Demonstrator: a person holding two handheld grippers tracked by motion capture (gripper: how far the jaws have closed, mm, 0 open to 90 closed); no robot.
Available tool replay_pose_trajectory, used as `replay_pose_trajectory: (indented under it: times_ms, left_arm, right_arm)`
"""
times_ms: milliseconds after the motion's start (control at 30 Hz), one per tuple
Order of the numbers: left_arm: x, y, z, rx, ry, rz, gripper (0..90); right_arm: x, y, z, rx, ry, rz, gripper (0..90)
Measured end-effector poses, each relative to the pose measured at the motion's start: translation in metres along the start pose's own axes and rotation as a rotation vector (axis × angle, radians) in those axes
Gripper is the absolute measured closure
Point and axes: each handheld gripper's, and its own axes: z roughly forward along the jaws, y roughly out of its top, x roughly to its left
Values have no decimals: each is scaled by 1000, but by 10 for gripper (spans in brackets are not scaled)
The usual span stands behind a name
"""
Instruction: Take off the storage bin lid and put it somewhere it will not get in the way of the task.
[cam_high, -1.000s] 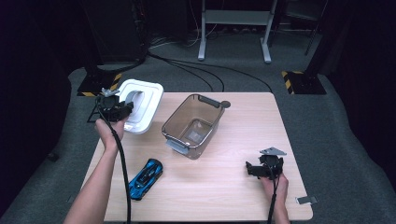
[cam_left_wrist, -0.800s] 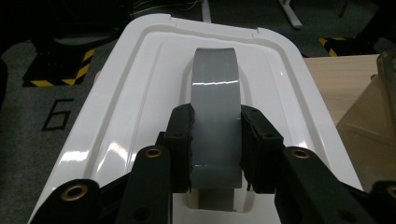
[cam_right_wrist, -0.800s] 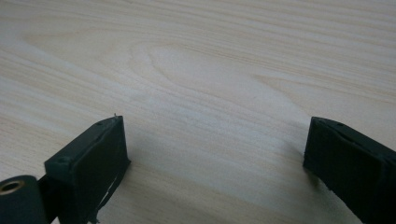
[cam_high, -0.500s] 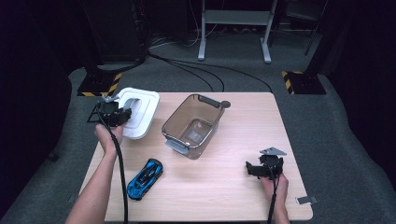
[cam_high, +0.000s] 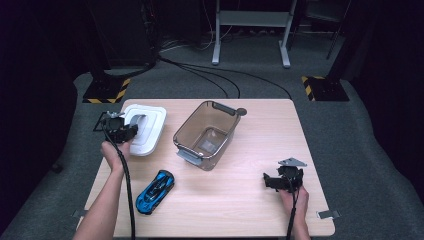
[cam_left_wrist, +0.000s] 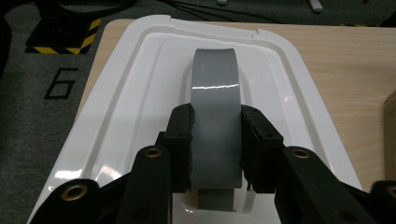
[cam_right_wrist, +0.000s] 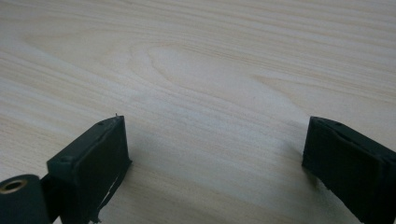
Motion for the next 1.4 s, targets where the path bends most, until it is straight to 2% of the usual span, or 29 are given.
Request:
replay_pose_trajectory:
  times_ms: [267,300,367,467,667,1067,1167,1267,1400]
  left_arm:
    - [7,-17,11,28,7,-26,667]
    - [8,-19,13,37,7,-14,667]
    - [8,-23,16,48,9,-24,667]
    - [8,-28,21,55,17,-7,667]
    - [9,-37,28,77,36,-16,666]
    - [15,-51,40,130,40,-64,663]
    - [14,-53,42,144,40,-40,659]
    - [14,-53,41,156,22,-15,611]
    - [12,-50,37,177,18,-8,450]
  right_arm:
    - [0,0,0,-2,1,7,61]
    - [0,0,0,0,0,0,61]
    - [0,0,0,0,0,0,61]
    - [0,0,0,0,0,-1,61]
    - [0,0,0,-1,1,0,61]
    - [0,0,0,-1,1,0,63]
    - [0,0,0,-1,-1,1,64]
    - [0,0,0,-1,1,2,64]
    - [0,0,0,-1,1,1,65]
